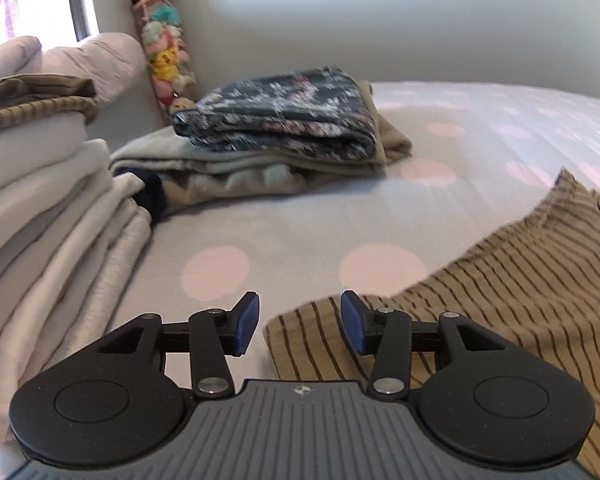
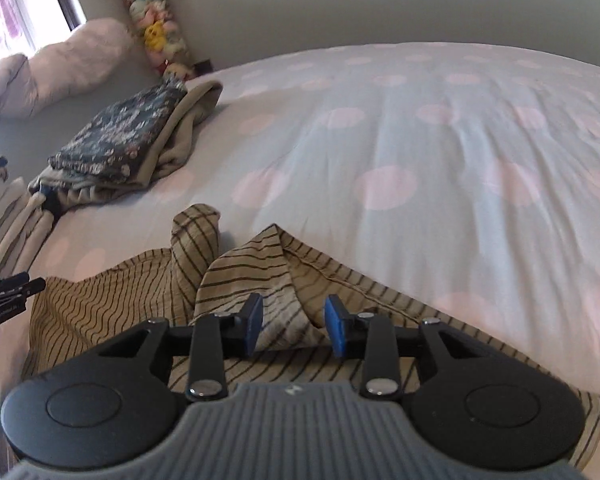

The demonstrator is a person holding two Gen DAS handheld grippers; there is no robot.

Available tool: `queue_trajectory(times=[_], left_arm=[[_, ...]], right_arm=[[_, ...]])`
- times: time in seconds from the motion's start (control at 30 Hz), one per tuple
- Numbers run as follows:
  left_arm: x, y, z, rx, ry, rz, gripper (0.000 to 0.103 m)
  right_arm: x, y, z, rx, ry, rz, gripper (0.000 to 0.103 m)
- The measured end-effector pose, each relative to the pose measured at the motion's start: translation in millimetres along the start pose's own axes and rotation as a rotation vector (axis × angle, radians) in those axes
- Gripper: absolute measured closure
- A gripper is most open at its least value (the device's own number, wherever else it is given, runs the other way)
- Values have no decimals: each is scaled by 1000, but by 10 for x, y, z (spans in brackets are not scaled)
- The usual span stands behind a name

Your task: Fold clothes

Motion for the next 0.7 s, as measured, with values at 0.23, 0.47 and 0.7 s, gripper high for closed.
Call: queue_trajectory(times=[0.23,0.47,0.7], left_arm=[[86,-23,17,71,-59,-76,60],[94,-37,-40,57,-94,-92,60],[41,-2,-125,20,-98,-70,60]], right_arm=[[434,319,-96,-96,0,-237,63],[721,453,-46,13,94,-323,63],[714,561,-121,49,150,-299,95]])
Point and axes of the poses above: each gripper's, at about its wrist camera, not at the fingertips, and x roughly the way its jaws point, z to its right, y to its top, the point moved 1 cm from there along x, roughly the way its jaws point, and after that the axes turned 3 degrees about x, right-handed, at the moved point
